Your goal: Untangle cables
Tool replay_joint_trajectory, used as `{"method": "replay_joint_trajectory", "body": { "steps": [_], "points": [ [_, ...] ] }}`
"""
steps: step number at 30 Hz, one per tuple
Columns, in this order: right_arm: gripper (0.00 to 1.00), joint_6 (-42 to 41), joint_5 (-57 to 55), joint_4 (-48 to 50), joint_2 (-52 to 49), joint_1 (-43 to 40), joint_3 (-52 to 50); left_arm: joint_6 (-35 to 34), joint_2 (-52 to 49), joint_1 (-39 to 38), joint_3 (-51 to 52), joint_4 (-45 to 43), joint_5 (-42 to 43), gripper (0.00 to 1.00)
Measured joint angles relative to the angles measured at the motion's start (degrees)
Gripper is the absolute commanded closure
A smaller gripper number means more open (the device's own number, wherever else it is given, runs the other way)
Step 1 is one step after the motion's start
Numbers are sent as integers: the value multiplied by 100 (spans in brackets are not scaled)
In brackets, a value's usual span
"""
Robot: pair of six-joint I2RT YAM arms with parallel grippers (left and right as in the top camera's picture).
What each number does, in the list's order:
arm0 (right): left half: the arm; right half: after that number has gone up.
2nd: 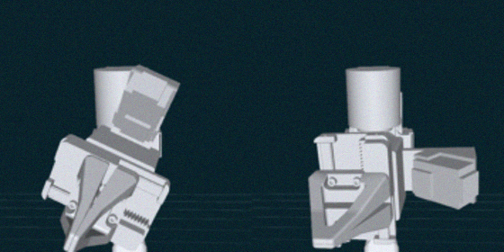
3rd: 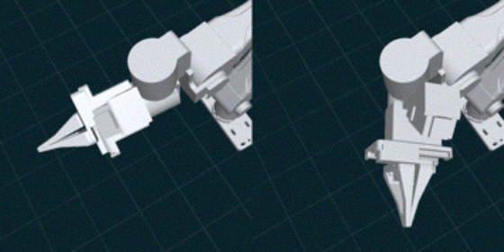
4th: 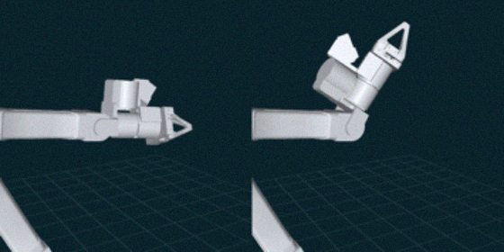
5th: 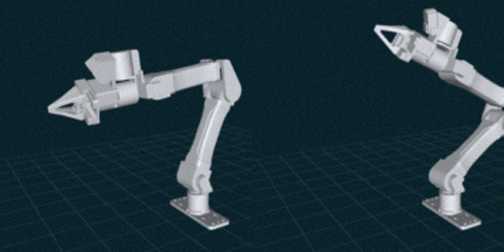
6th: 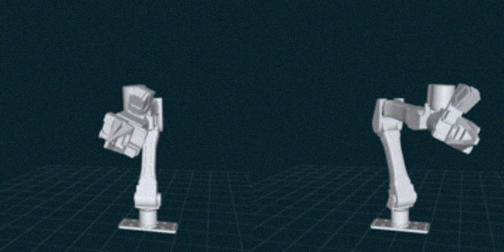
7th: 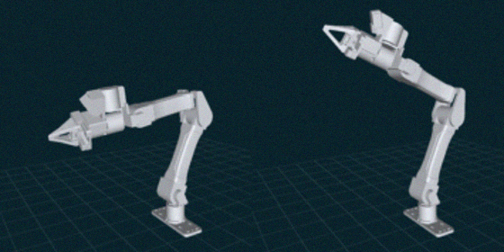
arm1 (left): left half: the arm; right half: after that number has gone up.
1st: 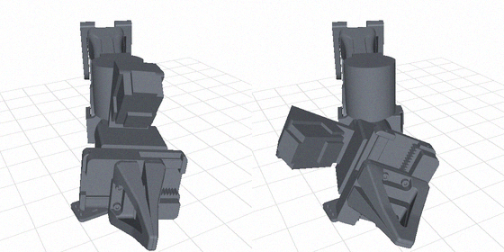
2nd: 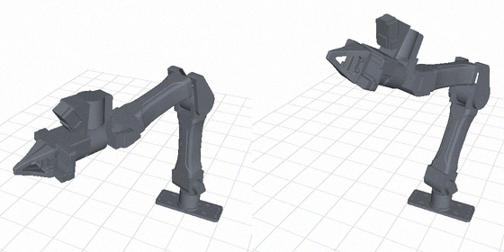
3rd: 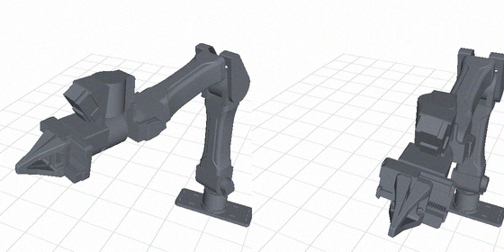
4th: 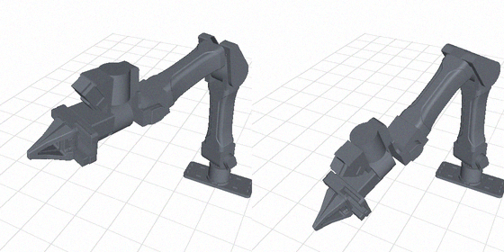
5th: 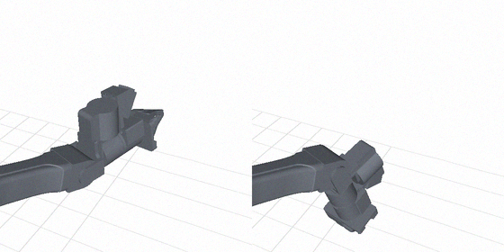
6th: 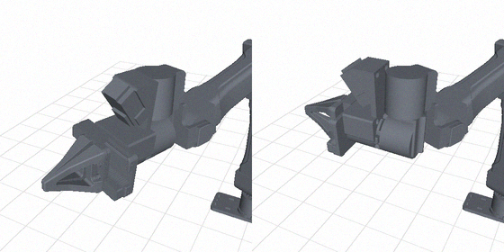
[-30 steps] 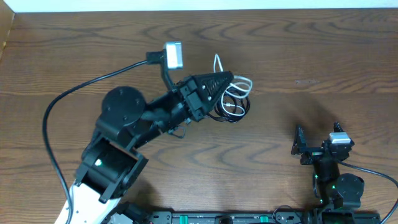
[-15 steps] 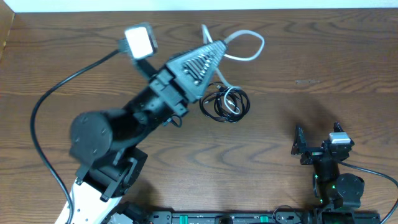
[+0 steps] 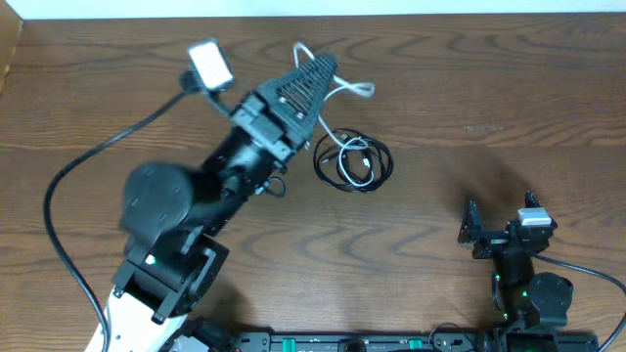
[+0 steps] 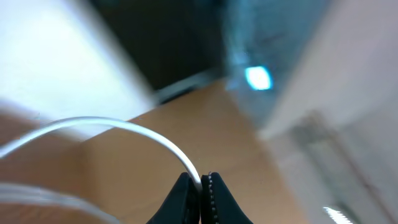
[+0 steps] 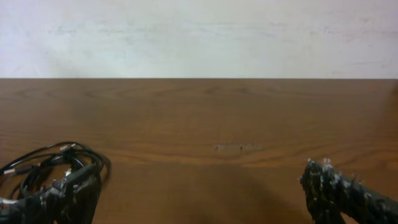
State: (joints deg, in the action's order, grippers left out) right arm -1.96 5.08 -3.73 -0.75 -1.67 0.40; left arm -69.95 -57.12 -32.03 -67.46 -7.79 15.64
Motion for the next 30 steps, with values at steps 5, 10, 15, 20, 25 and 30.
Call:
{"method": "replay_joint_trajectory", "body": {
  "steps": [5, 10, 15, 20, 25, 30],
  "points": [
    [1, 0, 0, -2, 2, 0, 0, 621, -131, 0, 0, 2382, -603, 93],
    [1, 0, -2, 0, 0, 0, 0, 986, -466, -4, 20, 4588, -1700, 93],
    [1, 0, 0, -4, 2, 0, 0, 1113, -907, -4, 24, 5871, -2406, 92],
    [1, 0, 0, -4, 2, 0, 0, 1178, -1399, -4, 24, 6314, -2719, 83],
    [1, 0, 0, -4, 2, 0, 0, 1292, -1869, -4, 24, 6325, -2717, 46],
    [1, 0, 0, -4, 2, 0, 0, 1926, -2238, -4, 24, 6282, -2564, 40]
  ]
}}
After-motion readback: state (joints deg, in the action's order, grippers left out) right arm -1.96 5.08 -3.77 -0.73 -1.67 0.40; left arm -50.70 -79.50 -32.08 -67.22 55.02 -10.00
